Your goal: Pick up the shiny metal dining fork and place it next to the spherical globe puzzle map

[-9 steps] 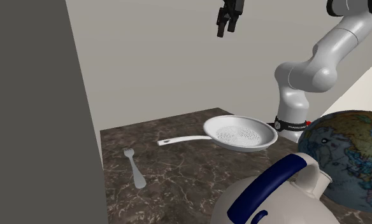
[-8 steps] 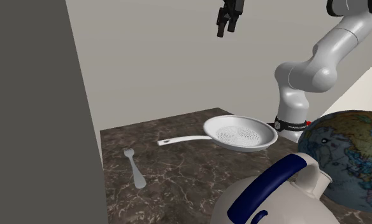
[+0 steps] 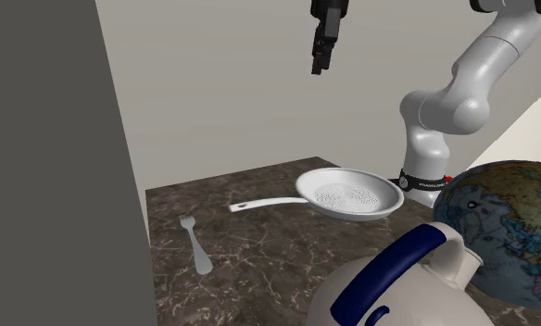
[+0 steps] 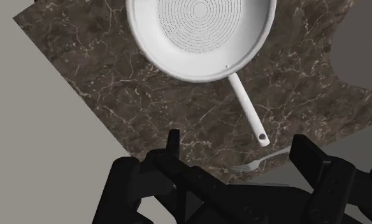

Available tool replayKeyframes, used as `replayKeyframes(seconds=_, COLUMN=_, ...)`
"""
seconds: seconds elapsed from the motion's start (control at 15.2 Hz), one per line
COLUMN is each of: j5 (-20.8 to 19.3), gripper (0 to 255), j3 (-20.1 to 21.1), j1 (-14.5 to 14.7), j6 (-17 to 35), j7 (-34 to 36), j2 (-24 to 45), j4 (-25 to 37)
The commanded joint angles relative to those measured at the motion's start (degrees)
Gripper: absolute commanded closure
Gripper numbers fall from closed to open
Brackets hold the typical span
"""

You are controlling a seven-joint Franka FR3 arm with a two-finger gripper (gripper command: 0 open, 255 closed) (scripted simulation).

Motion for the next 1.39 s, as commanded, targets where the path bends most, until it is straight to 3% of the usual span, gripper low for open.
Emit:
replayKeyframes(seconds=0.0, j5=0.94, gripper=0, j3=2.64, j1=-0.56, j6=2.04, j7=5.29, j2=3.14, j4=0.73)
replayKeyframes(seconds=0.59, j5=1.22, gripper=0, j3=13.1, j1=-3.27, j6=10.94, j7=28.1, j2=20.38, j4=7.12)
replayKeyframes(seconds=0.99, j5=-3.07, gripper=0, j3=17.57, j1=-4.16, j6=15.24, j7=44.03, j2=34.7, j4=15.04)
replayKeyframes(seconds=1.32, j5=-8.08, gripper=0, j3=18.18, j1=-2.67, j6=17.01, j7=56.77, j2=47.38, j4=23.7)
